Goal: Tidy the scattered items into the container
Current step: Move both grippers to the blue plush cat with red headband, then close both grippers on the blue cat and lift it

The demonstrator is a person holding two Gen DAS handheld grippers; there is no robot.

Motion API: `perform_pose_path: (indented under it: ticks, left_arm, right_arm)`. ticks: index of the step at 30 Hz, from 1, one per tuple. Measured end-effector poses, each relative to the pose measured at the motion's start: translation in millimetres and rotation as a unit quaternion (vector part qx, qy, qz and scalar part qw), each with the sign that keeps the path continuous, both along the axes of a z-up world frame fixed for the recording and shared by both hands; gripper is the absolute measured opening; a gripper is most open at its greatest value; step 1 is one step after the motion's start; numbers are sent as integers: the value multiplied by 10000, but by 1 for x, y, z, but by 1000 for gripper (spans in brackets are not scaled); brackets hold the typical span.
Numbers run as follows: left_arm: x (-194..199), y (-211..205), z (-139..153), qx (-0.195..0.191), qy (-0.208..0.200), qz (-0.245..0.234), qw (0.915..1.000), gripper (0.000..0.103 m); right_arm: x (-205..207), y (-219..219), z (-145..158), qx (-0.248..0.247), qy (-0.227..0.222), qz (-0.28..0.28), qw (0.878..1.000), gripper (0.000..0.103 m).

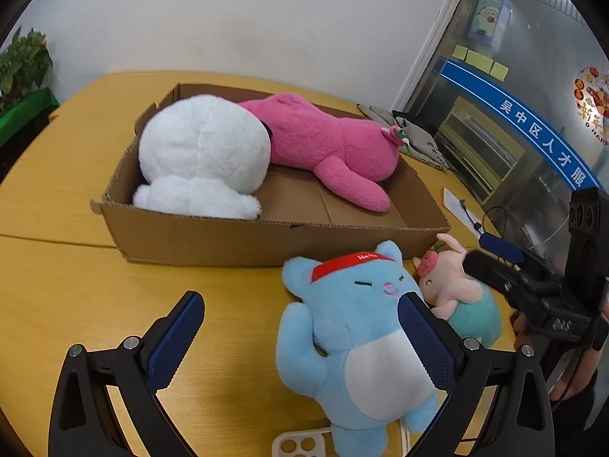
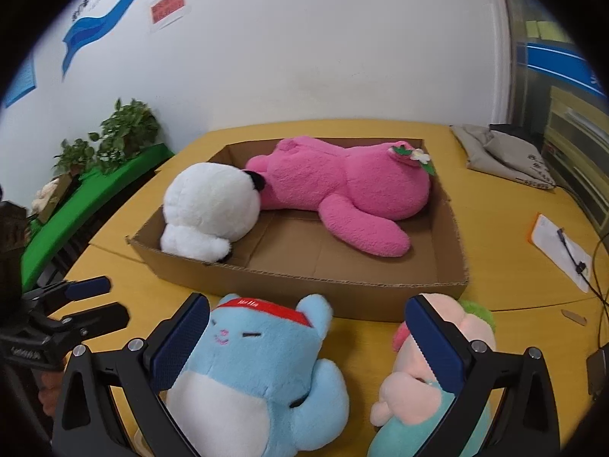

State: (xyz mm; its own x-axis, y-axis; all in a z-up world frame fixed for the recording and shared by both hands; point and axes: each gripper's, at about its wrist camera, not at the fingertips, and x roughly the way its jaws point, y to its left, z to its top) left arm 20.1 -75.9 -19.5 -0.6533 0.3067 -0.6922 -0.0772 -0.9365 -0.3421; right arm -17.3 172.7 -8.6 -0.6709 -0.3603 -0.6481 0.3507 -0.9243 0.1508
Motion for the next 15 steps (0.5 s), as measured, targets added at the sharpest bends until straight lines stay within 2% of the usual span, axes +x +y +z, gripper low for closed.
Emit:
perform_pose_path:
  ticks: [4,8,10,11,13,15]
  left_arm:
    - [-5,-6,-18,410,-297,-59,9987,103]
    - [-8,-11,-31,569,-470,-73,9972,103]
    - [-8,-12,-34,570,-501,-143,9970,103]
    - [-7,-13,-35,561,-505,-180,9970,103]
    - [-6,-18,-38,533,-520,-217,9970,103]
    - [-2,-26,-41,535,-542,-163,9970,103]
  right_arm:
    - [13,-11,-15,88,-355,654,9972,97]
    - [27,-46,-54,188,-952,1277,9871,67]
    - [37,-60,-60,221,-748,1270,9888,68]
    - [40,-67,-59,161,-684,1366,9881,68]
    - [42,-74,-56,-365,-820,1877,9781,68]
    - [40,-73,-56,-822,-984,2086,9696,66]
